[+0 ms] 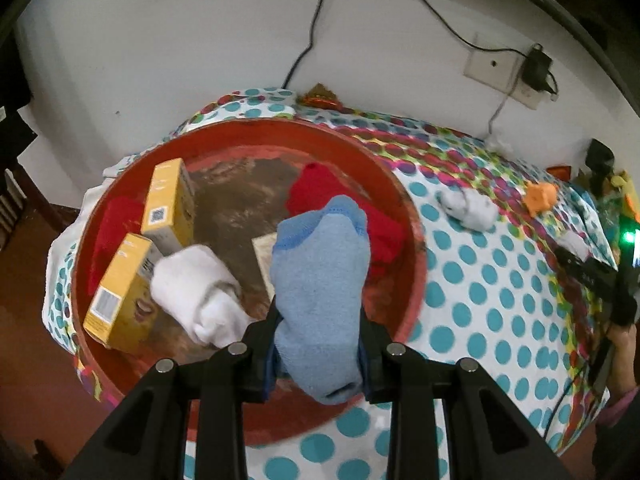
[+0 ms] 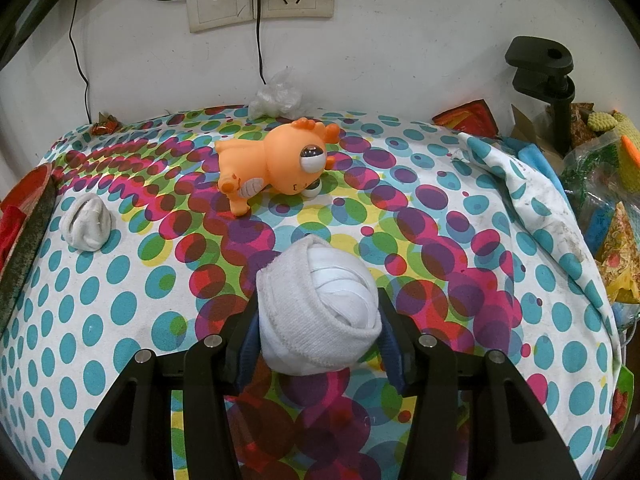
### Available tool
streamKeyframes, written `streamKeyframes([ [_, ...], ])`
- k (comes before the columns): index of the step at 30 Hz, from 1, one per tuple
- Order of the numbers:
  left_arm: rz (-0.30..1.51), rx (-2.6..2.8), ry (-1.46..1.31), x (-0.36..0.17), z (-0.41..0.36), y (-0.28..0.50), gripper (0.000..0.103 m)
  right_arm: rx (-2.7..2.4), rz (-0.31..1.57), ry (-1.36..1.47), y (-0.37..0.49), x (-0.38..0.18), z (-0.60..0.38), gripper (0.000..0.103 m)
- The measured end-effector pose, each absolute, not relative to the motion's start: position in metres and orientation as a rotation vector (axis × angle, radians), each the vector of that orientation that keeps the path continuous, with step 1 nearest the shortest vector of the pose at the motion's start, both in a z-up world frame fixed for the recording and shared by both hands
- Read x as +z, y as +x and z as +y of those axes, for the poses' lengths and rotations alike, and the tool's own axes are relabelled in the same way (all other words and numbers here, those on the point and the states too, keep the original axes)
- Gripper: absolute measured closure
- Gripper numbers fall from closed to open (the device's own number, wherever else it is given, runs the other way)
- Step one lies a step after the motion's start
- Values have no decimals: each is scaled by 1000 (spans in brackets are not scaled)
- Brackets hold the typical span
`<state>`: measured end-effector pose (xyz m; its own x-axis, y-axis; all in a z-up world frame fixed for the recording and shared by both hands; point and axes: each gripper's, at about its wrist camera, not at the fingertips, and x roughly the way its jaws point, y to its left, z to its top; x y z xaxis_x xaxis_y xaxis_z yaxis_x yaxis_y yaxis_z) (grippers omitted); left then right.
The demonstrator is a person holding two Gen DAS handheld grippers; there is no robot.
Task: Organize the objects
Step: 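Lift the light blue sock and carry it over the red tray with the left gripper, then lower the light blue sock into the tray and open the left gripper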
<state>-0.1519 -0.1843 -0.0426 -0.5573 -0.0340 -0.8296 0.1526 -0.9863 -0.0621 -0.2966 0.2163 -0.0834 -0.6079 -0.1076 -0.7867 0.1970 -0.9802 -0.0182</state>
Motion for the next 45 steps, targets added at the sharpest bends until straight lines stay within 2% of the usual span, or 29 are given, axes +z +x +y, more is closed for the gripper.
streamKeyframes([
  [14, 248, -2570, 1451, -49, -231, -200, 73, -2670, 153, 1296, -297, -83, 217, 54],
  [28, 179, -2511, 1455, -57, -237, -233, 73, -2669, 153, 1297, -297, -83, 217, 54],
  [37, 226, -2476, 1484, -67, -247, -236, 70, -2669, 153, 1298, -297, -83, 216, 54],
  [41, 235, -2468, 1500, -70, -248, -236, 66, -2669, 153, 1298, -297, -83, 217, 54],
  [45, 267, -2473, 1501, -71, -249, -233, 55, -2669, 153, 1298, -297, -82, 217, 54],
])
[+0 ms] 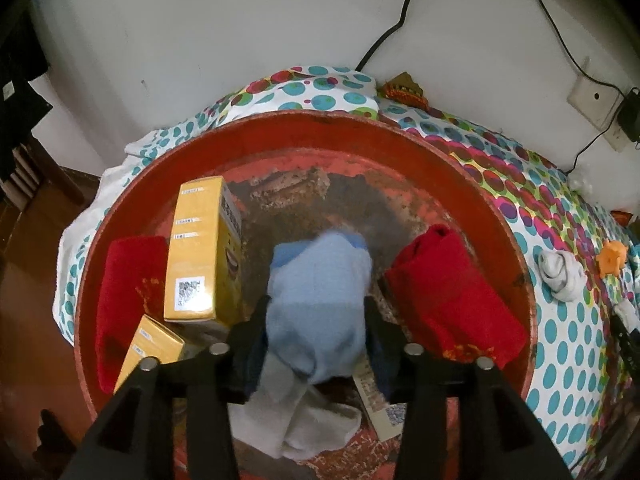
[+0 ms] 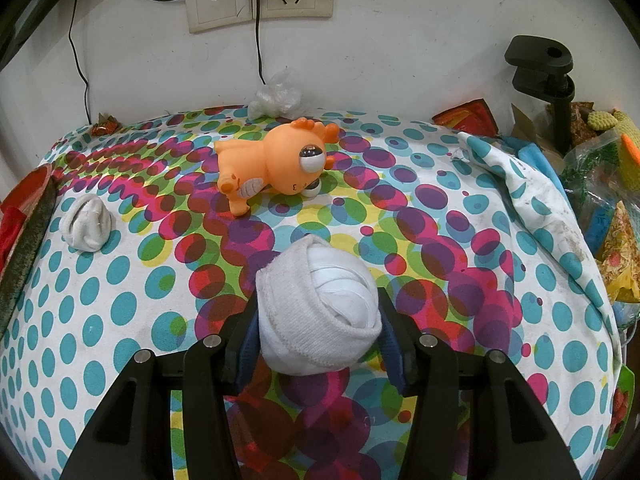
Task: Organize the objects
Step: 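Lower the light blue sock into the tray and open the left gripper, then carry the white rolled sock toward the red tray with the right gripper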
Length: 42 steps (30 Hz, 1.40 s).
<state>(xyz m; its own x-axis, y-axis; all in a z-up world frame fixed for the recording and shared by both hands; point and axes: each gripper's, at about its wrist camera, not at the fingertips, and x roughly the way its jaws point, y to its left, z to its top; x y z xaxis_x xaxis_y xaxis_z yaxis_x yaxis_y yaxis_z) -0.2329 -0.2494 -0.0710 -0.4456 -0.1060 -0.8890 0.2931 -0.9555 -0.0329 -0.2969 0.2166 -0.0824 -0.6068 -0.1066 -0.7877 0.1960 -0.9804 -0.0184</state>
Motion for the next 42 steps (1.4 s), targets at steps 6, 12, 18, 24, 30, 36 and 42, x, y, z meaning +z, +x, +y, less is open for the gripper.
streamKeyframes([
  [6, 274, -2491, 1475, -61, -246, -219, 48, -2670, 155, 1298, -297, -83, 217, 54],
  [12, 210, -2574, 1451, -45, -226, -184, 48, -2672, 158, 1299, -298, -83, 217, 54],
  [18, 106, -2599, 1444, -45, -199, -132, 47, -2671, 156, 1300, -298, -83, 218, 53],
  [24, 115, -2641, 1464, -56, -179, -77, 47, -2669, 152, 1299, -298, -83, 220, 52],
  [30, 114, -2702, 1392, -58, -167, -38, 47, -2669, 151, 1299, -298, -84, 220, 52],
  [36, 78, -2708, 1369, -67, -167, -26, 47, -2669, 143, 1298, -298, -83, 222, 54],
  [42, 152, -2721, 1382, -67, -181, -23, 47, -2672, 142, 1300, -298, -82, 221, 56],
])
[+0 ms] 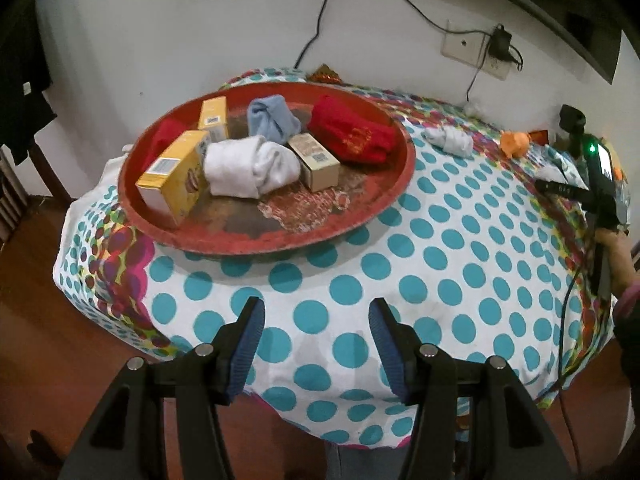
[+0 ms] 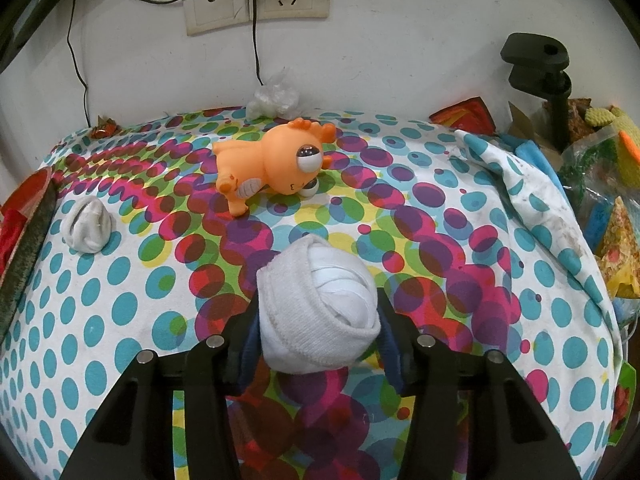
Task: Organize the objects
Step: 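Carry the white rolled sock toward the red tray with the right gripper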
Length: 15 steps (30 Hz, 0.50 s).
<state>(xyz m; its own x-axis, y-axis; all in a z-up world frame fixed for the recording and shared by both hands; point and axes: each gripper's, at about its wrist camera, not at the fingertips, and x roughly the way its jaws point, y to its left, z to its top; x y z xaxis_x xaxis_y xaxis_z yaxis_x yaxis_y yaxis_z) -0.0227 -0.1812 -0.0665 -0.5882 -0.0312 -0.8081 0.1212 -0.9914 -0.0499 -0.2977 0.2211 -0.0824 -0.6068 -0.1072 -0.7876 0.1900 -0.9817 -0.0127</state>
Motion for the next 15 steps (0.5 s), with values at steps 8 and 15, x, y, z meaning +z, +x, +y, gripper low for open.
streamKeyframes([
  [8, 147, -2676, 1353, -66, -205, -20, 47, -2694, 141, 1314, -286, -81, 217, 56],
  [15, 207, -2644, 1348, -70, -225, -19, 47, -2675, 156, 1289, -269, -69, 194, 56],
])
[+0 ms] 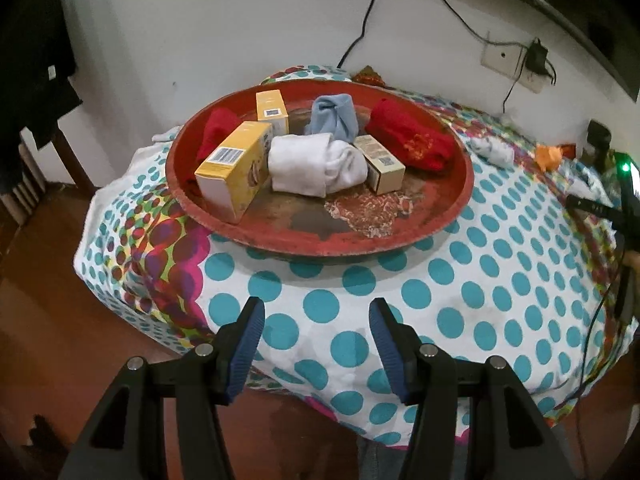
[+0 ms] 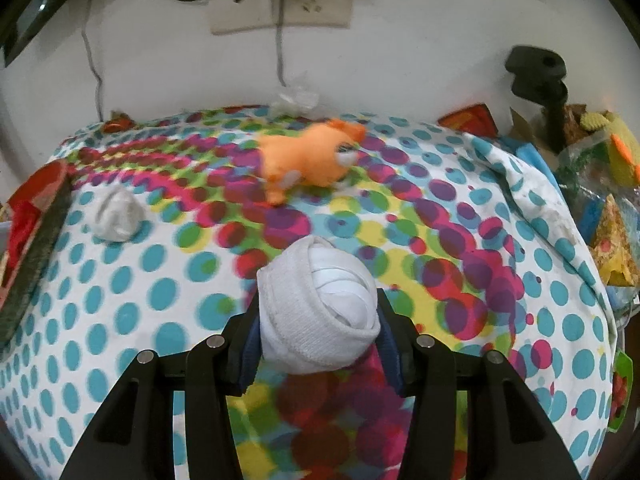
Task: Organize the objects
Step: 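Carry the white rolled sock toward the red tray with the right gripper, then lower the white rolled sock into the tray and open the right gripper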
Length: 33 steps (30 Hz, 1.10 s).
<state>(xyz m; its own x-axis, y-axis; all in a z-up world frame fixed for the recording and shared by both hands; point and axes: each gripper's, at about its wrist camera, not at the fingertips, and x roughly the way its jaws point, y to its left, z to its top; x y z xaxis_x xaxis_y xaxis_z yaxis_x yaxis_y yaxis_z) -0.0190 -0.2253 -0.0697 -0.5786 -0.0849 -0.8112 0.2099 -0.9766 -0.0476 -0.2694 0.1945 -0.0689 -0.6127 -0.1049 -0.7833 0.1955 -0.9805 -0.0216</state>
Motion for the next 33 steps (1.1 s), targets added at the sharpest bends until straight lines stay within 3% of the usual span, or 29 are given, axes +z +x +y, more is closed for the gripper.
streamKeyframes([
  [18, 169, -2602, 1350, -73, -232, -19, 47, -2442, 271, 1131, -206, -25, 65, 56],
  [33, 381, -2559, 1363, -80, -261, -17, 47, -2234, 378, 1037, -170, -17, -57, 56],
])
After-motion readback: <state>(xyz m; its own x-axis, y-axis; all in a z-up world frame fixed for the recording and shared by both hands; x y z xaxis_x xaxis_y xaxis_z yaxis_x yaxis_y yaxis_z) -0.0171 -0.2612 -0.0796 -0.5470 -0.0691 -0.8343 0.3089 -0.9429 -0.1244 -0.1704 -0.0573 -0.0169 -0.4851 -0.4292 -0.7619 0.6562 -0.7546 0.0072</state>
